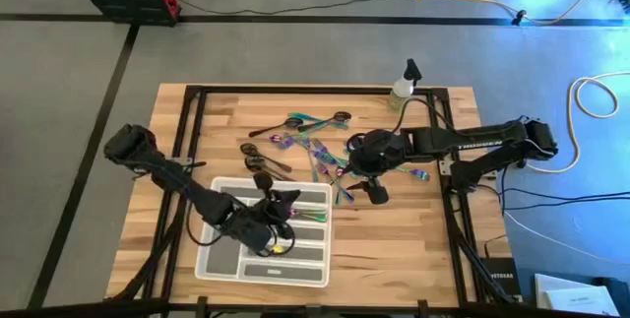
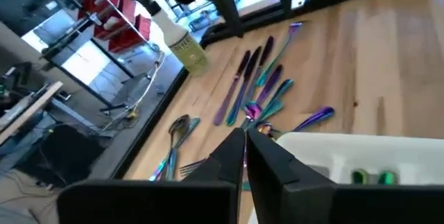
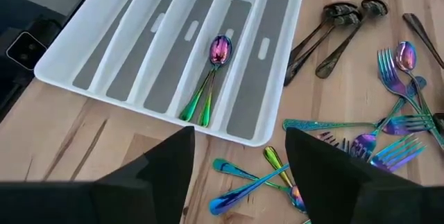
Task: Sort silverware
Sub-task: Put the blue fork into the white silverware tray
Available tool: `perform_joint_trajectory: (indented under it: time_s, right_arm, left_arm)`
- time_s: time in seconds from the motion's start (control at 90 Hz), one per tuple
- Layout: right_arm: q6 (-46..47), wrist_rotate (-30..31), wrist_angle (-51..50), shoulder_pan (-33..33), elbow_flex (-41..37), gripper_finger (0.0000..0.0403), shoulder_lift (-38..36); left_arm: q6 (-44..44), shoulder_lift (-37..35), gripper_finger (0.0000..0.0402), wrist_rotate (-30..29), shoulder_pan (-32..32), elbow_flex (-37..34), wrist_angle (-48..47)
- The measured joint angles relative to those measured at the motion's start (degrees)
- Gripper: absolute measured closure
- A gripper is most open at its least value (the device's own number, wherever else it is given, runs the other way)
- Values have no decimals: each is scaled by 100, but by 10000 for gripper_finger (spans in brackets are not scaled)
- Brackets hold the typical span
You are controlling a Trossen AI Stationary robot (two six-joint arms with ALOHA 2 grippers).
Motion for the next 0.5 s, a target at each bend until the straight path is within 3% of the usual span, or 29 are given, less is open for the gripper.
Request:
perform_joint_trajectory:
  time_s: [0.167,0.322,0.5]
  right_arm:
    - [50,0,307,0,0,192,-2]
    - [255,0,843,0,2,192,-2]
    - [395,4,1342,0,2,192,-2]
  left_arm:
    - [56,-131,400,245,-57,-83,-119]
    - [22,-596,400,794,-22,-598,-47]
    - [667,-1519,400,1620,29,-1482,1145]
